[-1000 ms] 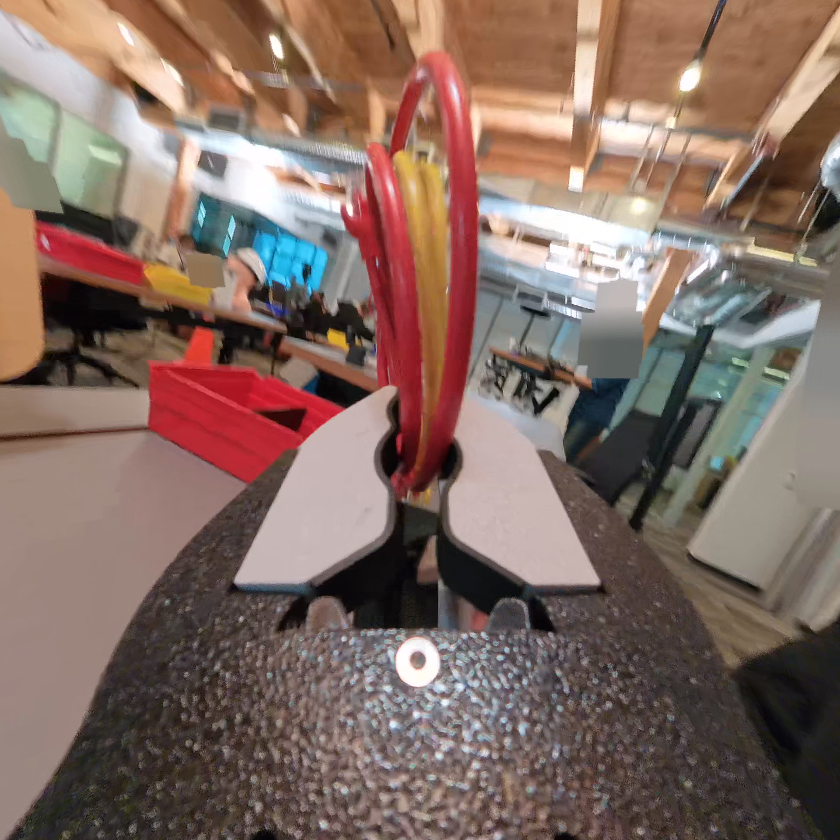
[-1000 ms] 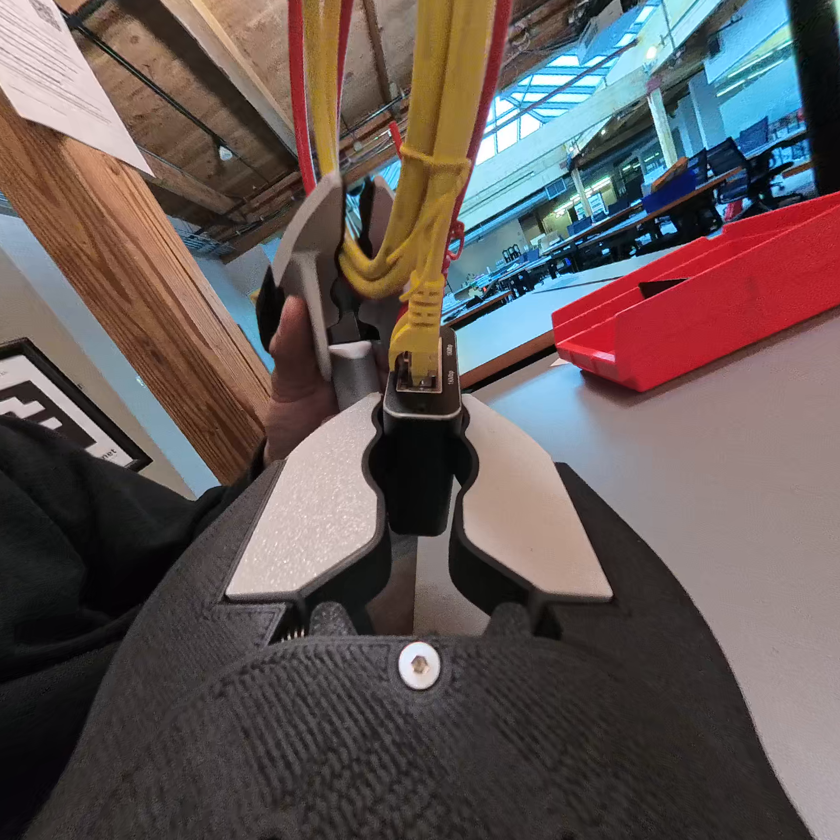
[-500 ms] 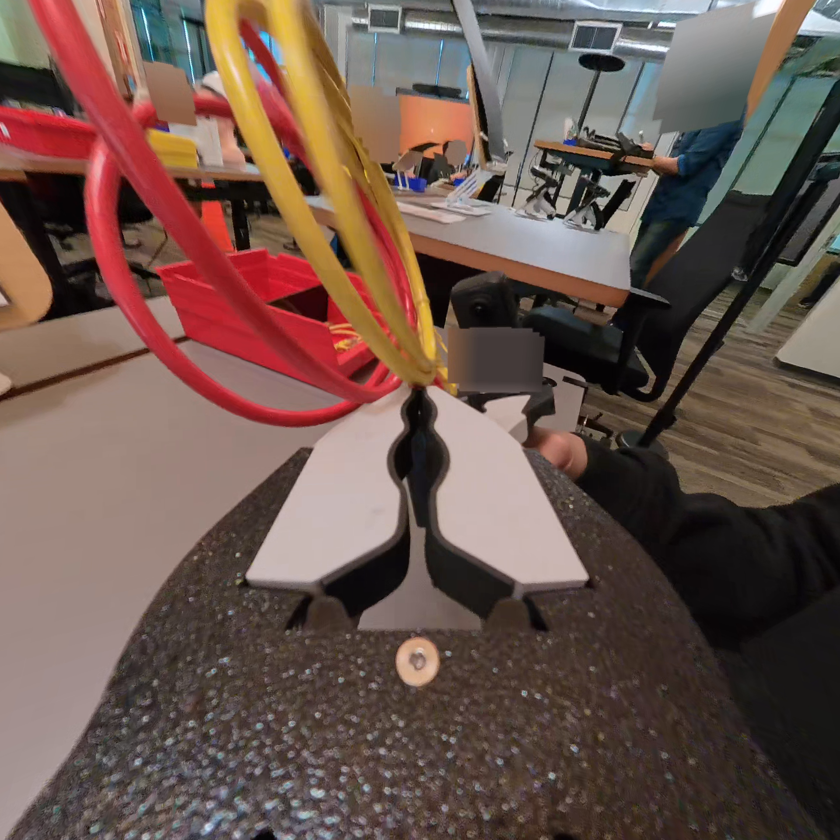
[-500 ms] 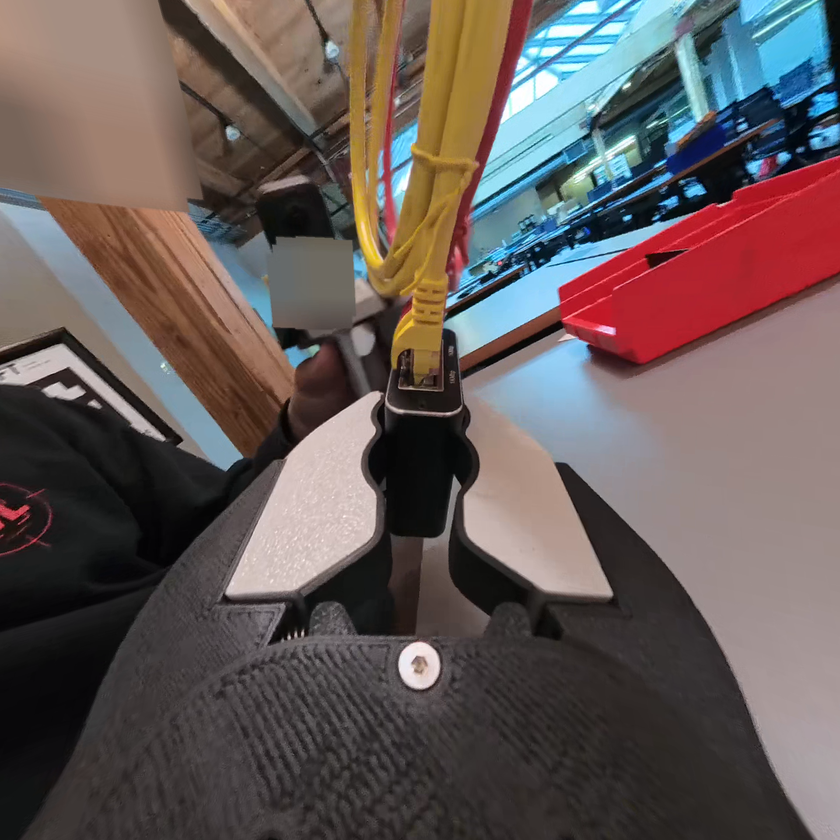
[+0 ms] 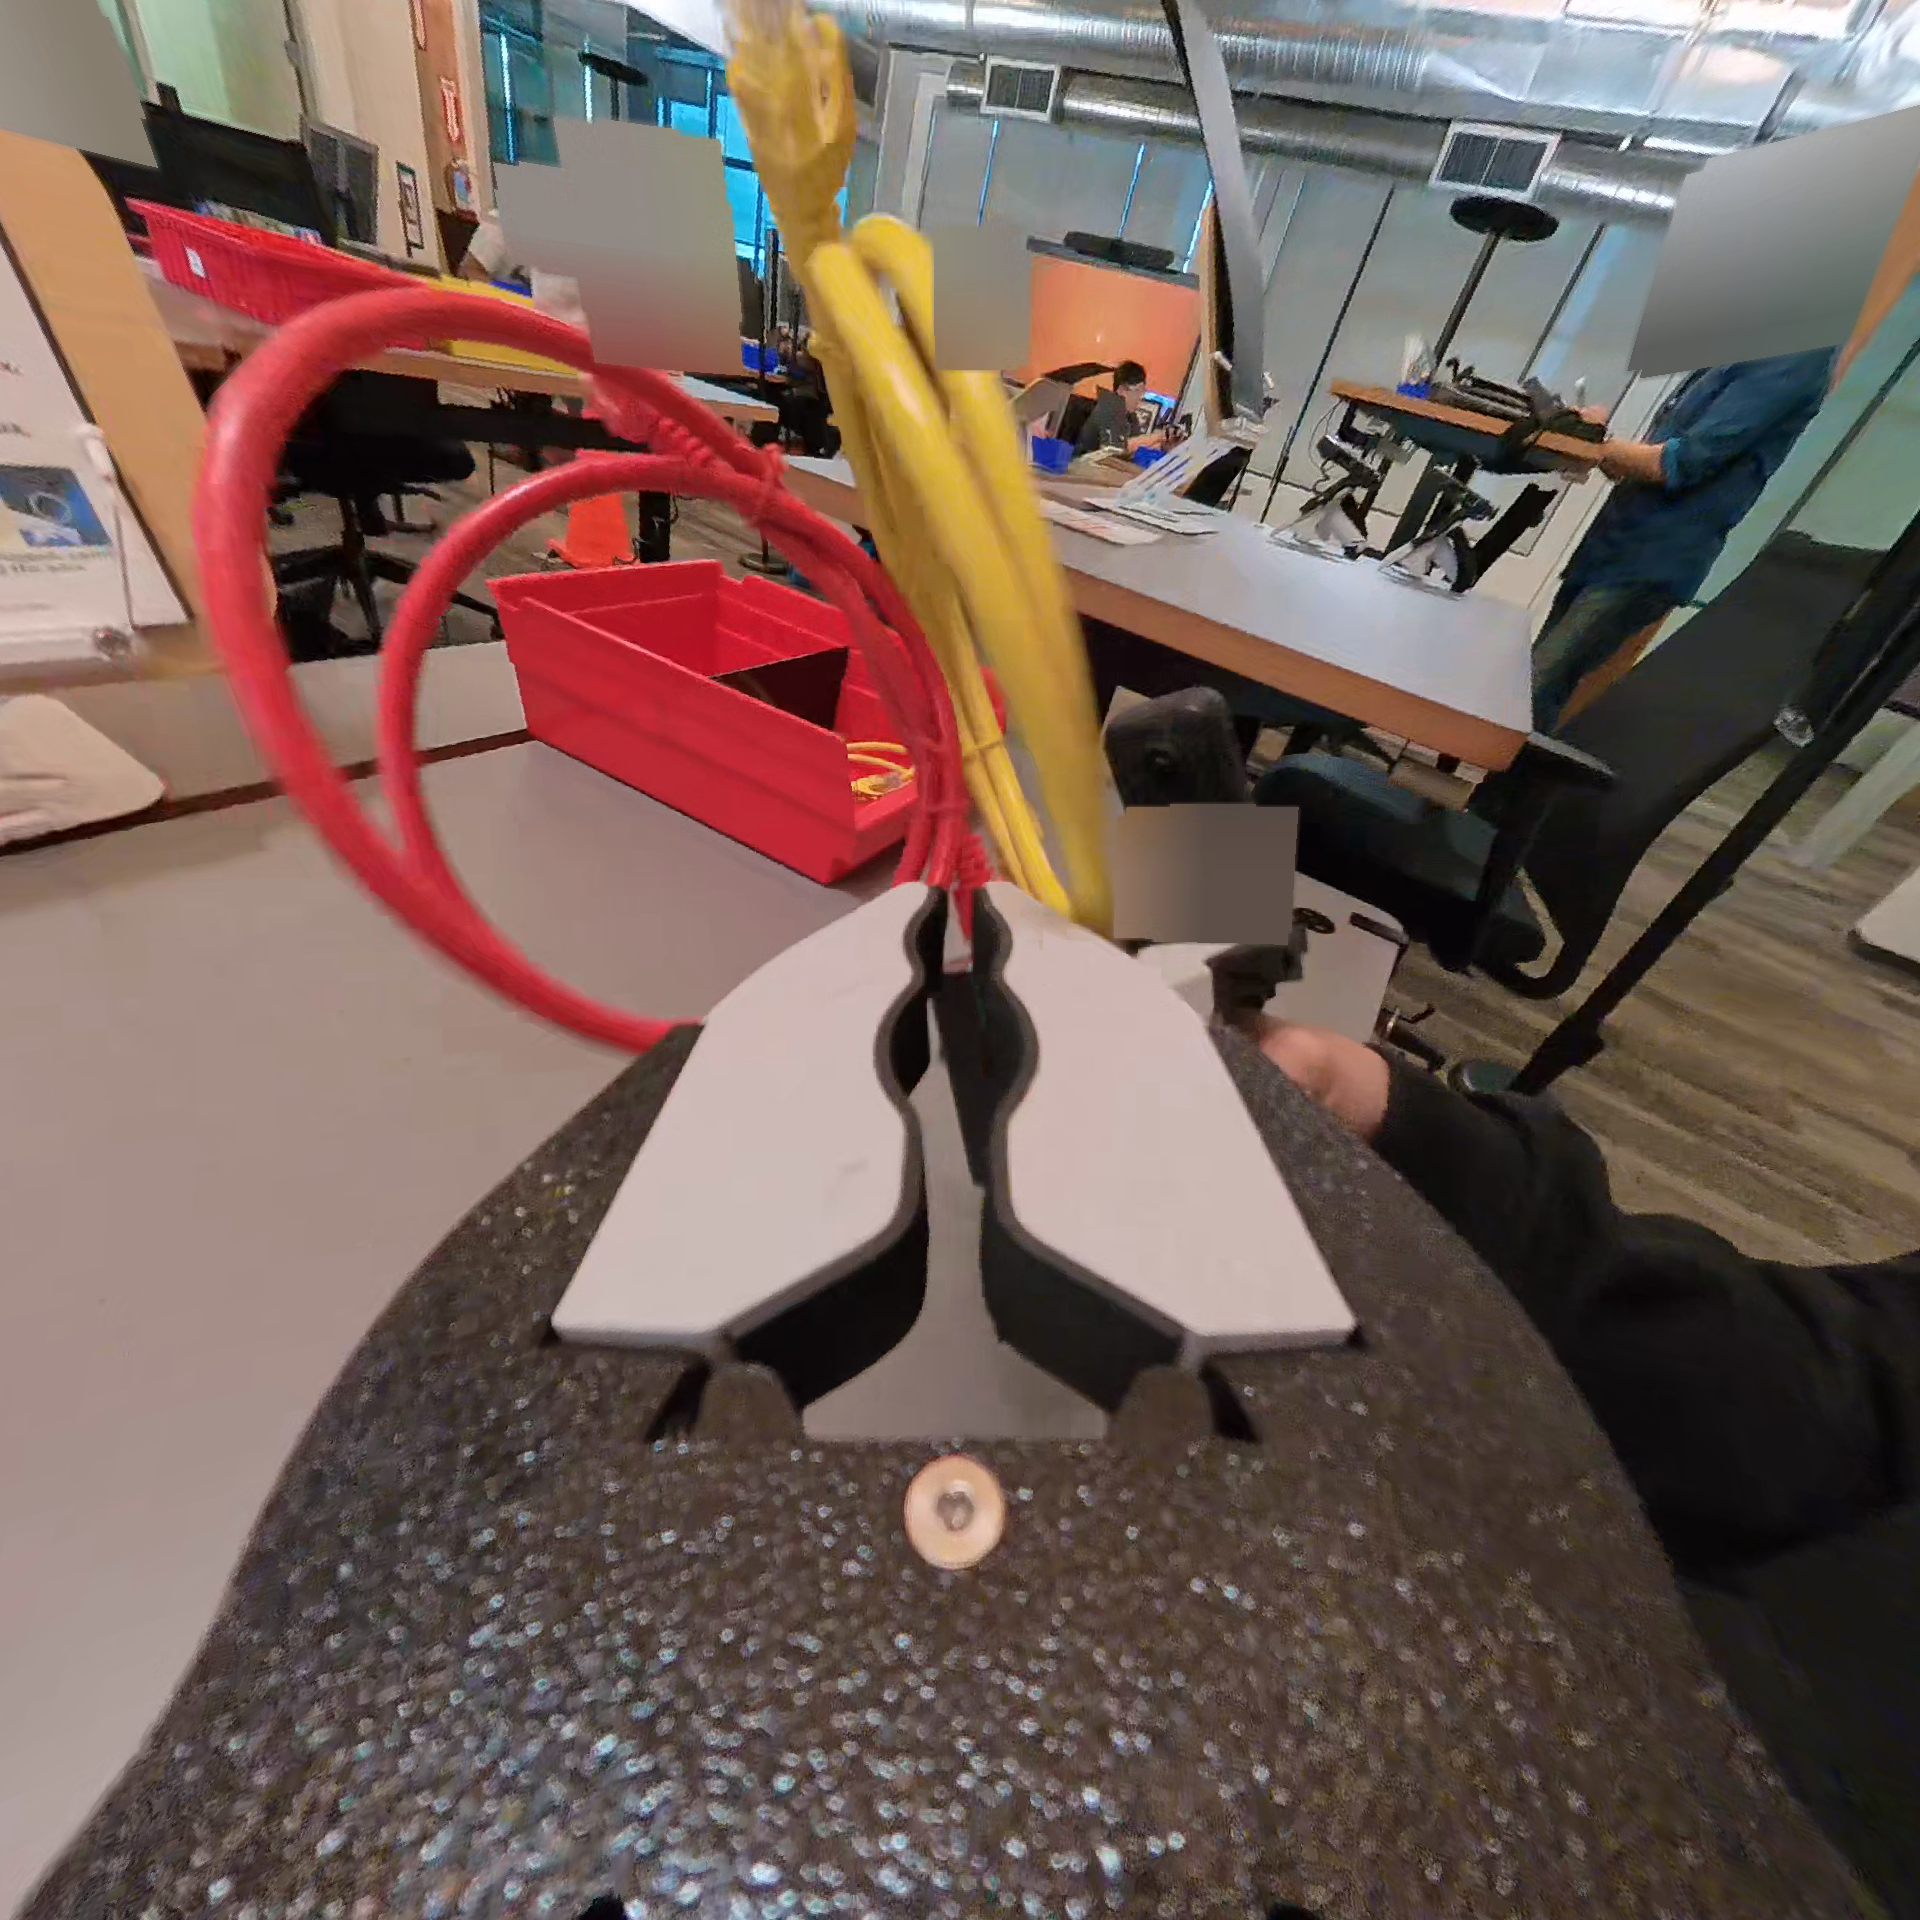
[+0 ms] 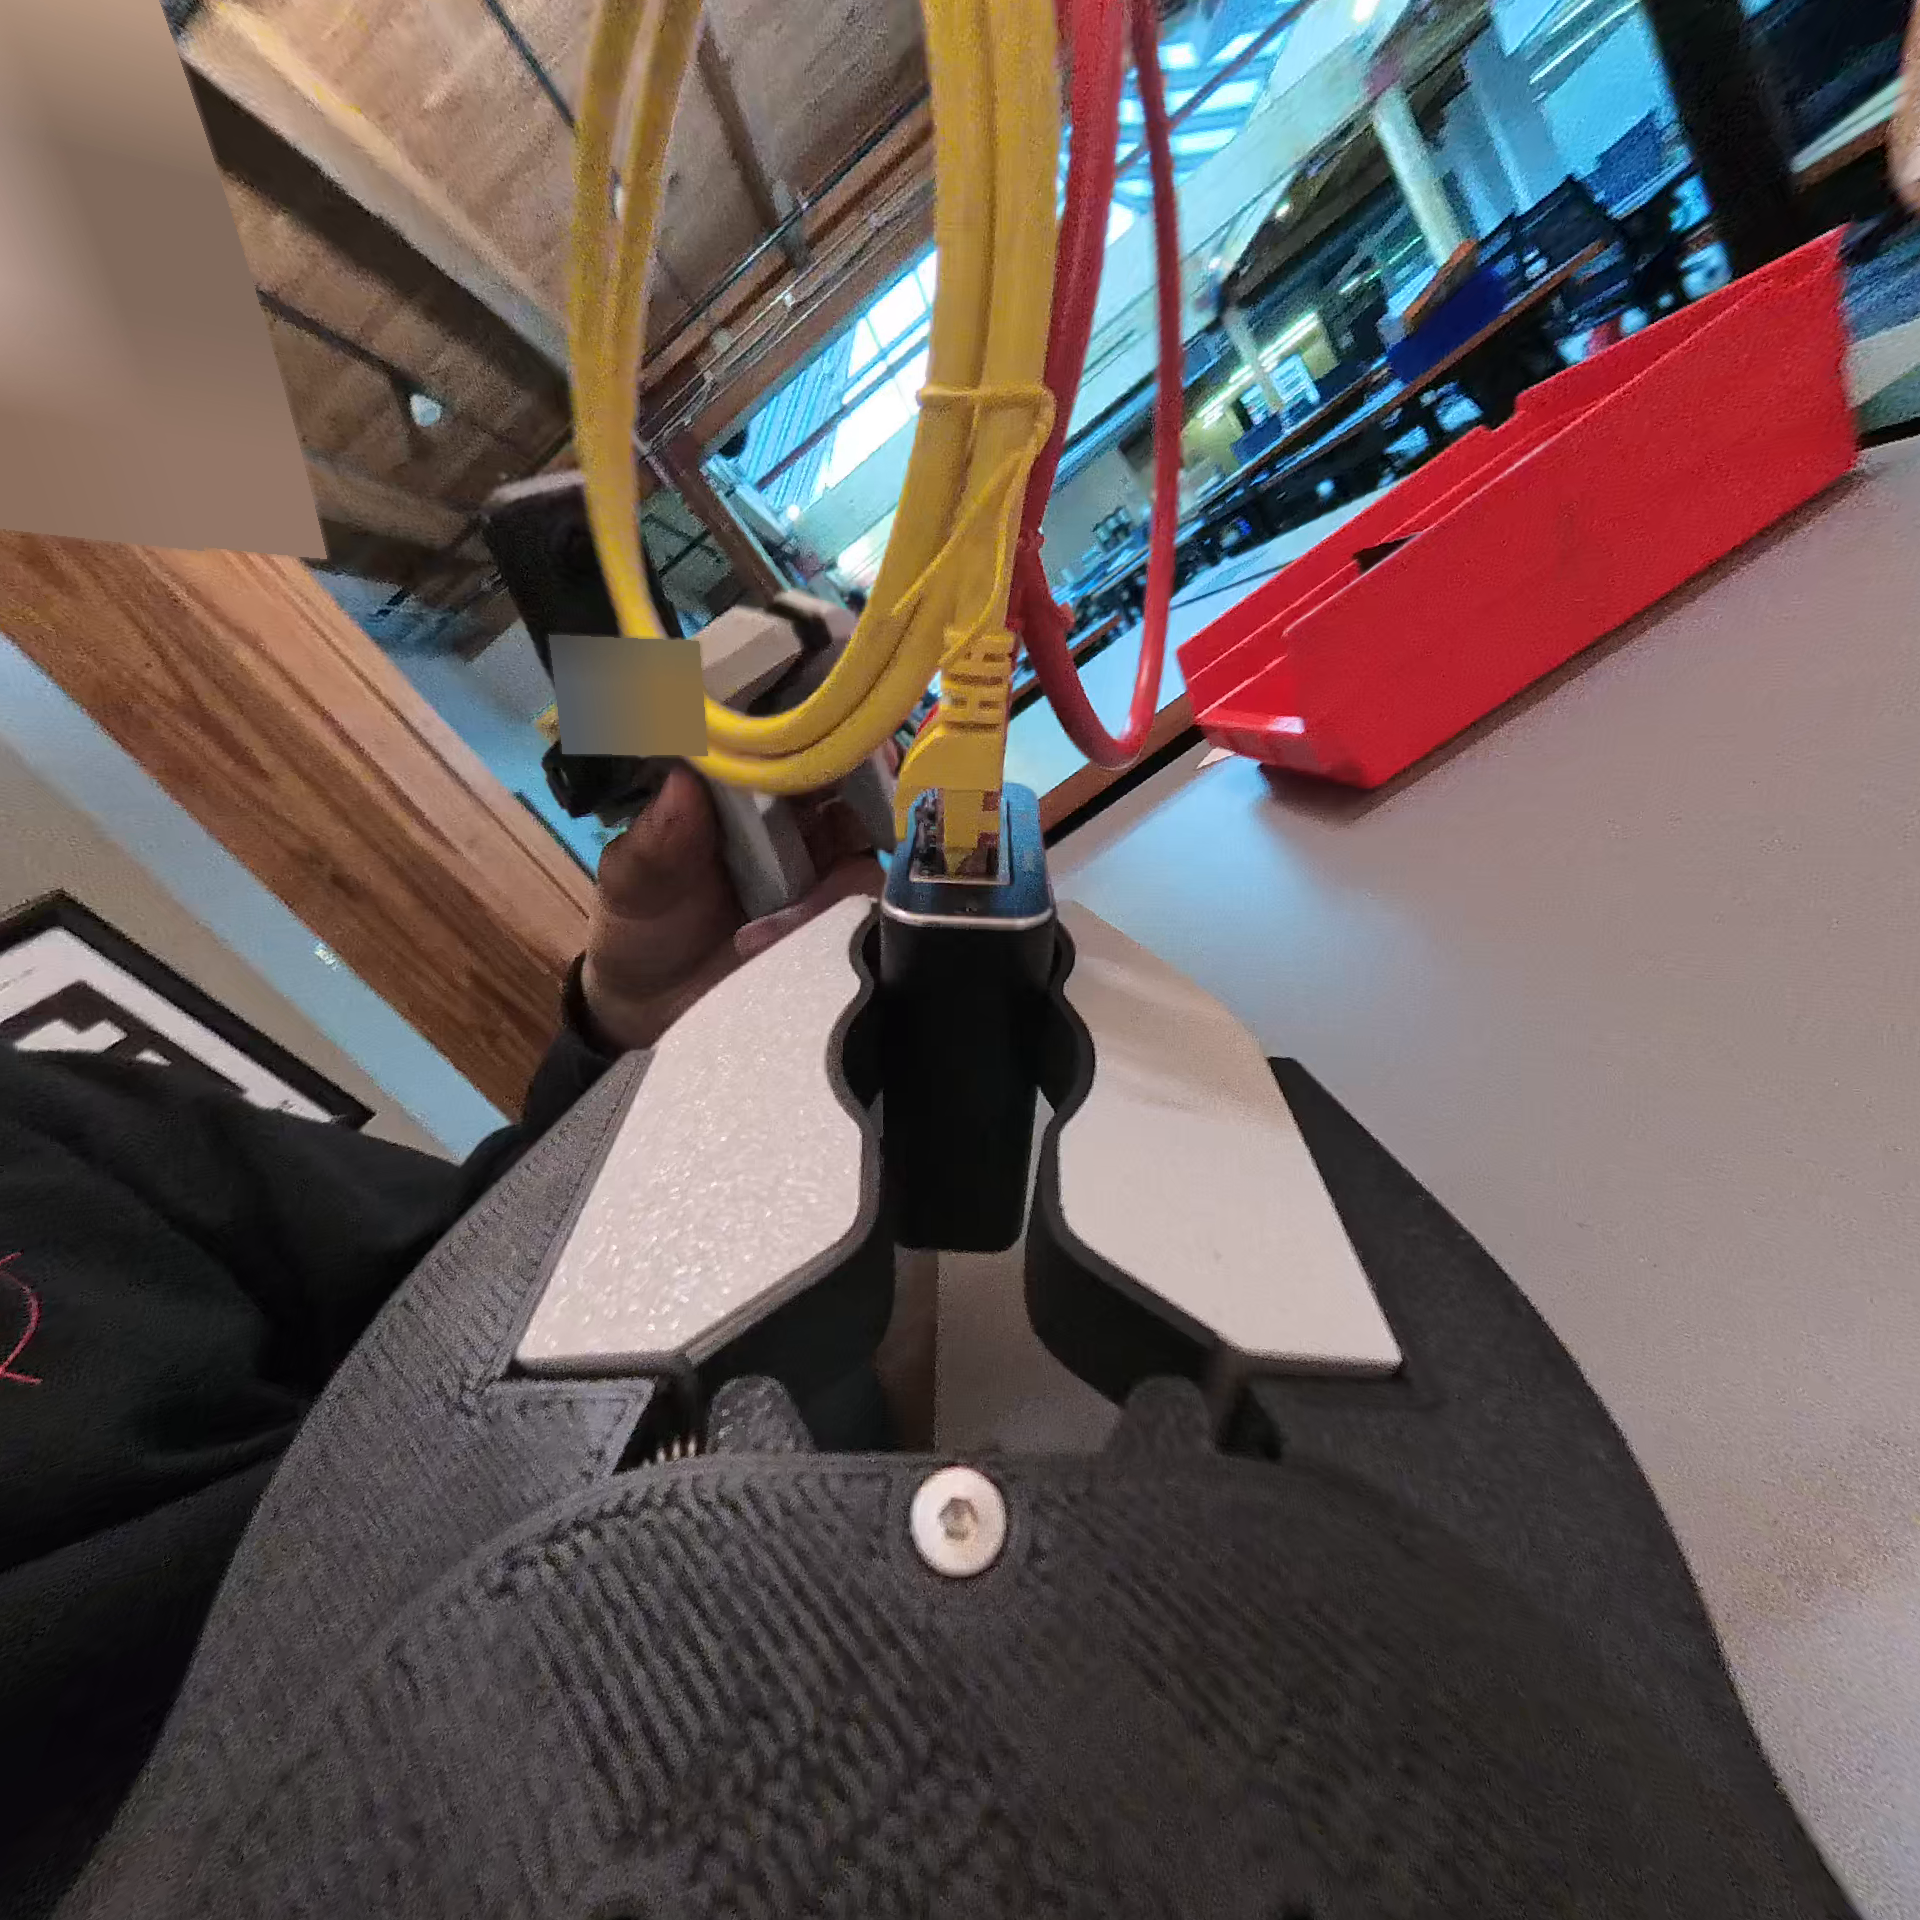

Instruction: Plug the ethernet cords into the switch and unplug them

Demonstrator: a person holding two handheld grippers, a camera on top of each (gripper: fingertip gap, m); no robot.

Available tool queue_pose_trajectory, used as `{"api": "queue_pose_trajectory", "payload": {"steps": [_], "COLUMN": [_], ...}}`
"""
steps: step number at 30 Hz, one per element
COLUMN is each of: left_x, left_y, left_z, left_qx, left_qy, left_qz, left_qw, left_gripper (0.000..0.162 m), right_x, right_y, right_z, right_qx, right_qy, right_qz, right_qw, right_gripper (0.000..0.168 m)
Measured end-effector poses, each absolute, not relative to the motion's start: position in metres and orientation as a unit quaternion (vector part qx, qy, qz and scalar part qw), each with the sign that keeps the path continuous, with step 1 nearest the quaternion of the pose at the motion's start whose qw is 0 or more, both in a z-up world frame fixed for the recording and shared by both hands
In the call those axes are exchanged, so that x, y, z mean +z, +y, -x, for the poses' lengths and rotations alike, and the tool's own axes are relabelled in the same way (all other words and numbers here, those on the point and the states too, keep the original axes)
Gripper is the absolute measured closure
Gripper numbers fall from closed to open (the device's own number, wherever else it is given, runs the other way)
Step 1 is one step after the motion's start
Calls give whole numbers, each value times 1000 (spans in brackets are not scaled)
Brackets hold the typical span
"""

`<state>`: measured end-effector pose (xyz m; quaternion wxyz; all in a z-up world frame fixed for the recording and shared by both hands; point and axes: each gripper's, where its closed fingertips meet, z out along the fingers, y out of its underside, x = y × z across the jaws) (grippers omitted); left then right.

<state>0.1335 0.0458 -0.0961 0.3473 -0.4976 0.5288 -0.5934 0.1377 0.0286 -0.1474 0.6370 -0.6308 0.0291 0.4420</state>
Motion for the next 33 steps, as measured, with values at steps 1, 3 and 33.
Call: {"api": "queue_pose_trajectory", "payload": {"steps": [1, 3, 33], "left_x": [-99, -106, -131], "left_y": [47, 45, 14], "left_z": [-132, -131, -123], "left_qx": [-595, -599, -597], "left_qy": [528, 534, 593], "left_qz": [501, 505, 502], "left_qw": [341, 318, 199], "left_gripper": [157, 155, 151], "right_x": [-147, -143, -137], "right_y": [26, 21, 15], "right_z": [-143, -150, -127], "right_qx": [436, 434, 438], "right_qy": [32, 31, -50], "right_qz": [629, 623, 619], "right_qw": [642, 651, 650], "right_gripper": [141, 141, 141]}}
